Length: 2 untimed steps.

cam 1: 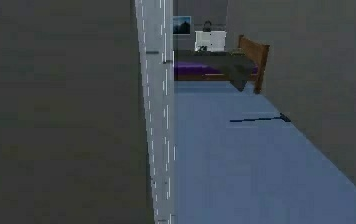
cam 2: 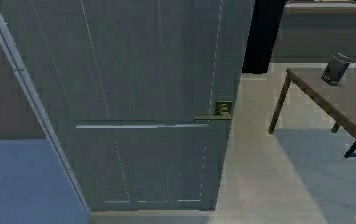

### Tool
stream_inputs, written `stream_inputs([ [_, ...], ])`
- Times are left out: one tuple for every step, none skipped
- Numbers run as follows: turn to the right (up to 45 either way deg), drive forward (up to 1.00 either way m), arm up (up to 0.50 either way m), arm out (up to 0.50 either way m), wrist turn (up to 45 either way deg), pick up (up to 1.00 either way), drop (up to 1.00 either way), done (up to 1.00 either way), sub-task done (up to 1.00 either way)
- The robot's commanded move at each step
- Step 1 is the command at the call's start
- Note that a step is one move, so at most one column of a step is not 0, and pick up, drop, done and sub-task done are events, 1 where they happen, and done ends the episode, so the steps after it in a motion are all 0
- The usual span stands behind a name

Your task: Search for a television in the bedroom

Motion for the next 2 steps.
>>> stream_inputs([
  [0.0,0.15,0.00,0.00,0.0,0.00,0.00,0.00,0.00],
  [42.0,0.00,0.00,0.00,0.0,0.00,0.00,0.00,0.00],
])
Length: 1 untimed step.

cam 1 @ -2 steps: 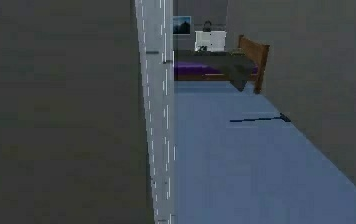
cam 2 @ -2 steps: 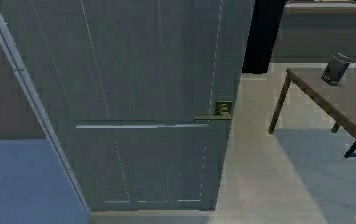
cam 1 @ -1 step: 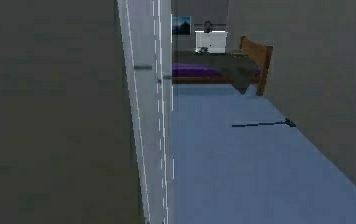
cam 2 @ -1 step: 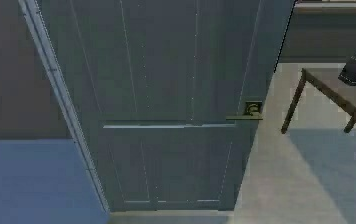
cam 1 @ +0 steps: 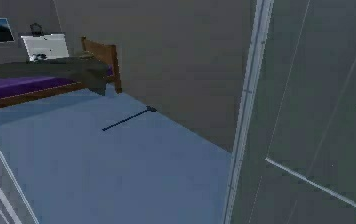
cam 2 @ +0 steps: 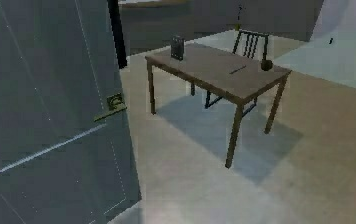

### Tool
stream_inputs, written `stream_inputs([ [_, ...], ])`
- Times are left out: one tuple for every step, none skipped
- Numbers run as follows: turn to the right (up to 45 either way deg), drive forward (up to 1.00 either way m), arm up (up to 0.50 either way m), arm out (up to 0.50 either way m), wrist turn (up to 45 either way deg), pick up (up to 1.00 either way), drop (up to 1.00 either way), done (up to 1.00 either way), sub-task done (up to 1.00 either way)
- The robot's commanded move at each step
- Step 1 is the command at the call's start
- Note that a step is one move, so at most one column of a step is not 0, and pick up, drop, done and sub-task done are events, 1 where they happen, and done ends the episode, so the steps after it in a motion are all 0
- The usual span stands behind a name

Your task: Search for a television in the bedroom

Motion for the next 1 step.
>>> stream_inputs([
  [0.0,0.40,0.00,0.00,0.0,0.00,0.00,0.00,0.00],
])
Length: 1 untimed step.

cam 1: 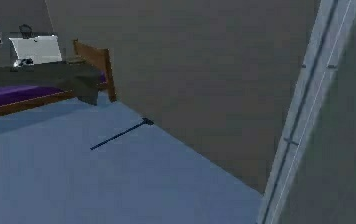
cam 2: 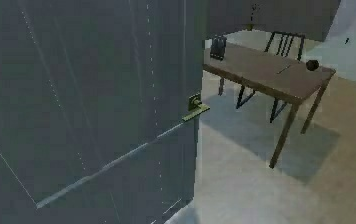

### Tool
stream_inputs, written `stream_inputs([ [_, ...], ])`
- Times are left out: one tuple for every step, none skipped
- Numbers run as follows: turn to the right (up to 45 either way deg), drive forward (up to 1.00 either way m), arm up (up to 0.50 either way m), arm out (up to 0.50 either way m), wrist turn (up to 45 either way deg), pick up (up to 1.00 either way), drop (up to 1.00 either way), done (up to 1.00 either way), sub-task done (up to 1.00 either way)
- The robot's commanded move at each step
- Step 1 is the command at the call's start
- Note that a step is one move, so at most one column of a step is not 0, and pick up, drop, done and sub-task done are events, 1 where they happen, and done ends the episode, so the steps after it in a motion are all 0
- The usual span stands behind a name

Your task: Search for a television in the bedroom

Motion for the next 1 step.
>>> stream_inputs([
  [-36.0,0.00,0.00,0.00,0.0,0.00,0.00,0.00,0.00],
])
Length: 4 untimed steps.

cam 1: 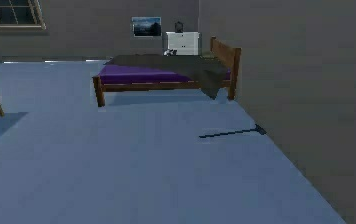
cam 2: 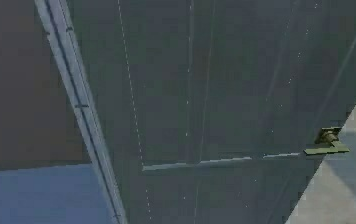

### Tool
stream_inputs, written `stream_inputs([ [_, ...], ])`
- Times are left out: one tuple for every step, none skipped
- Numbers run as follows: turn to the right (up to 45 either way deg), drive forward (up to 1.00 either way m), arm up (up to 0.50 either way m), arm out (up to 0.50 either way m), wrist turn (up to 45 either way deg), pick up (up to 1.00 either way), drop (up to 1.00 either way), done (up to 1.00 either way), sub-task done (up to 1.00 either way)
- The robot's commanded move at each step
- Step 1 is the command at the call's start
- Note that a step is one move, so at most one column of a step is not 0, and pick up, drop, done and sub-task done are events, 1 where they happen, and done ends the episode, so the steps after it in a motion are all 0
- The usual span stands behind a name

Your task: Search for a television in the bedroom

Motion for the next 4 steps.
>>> stream_inputs([
  [0.0,0.30,0.00,0.00,0.0,0.00,0.00,0.00,0.00],
  [-45.0,0.00,0.00,0.00,0.0,0.00,0.00,0.00,0.00],
  [-3.0,0.00,0.00,0.00,0.0,0.00,0.00,0.00,0.00],
  [0.0,0.20,0.00,0.00,0.0,0.00,0.00,0.00,0.00],
])
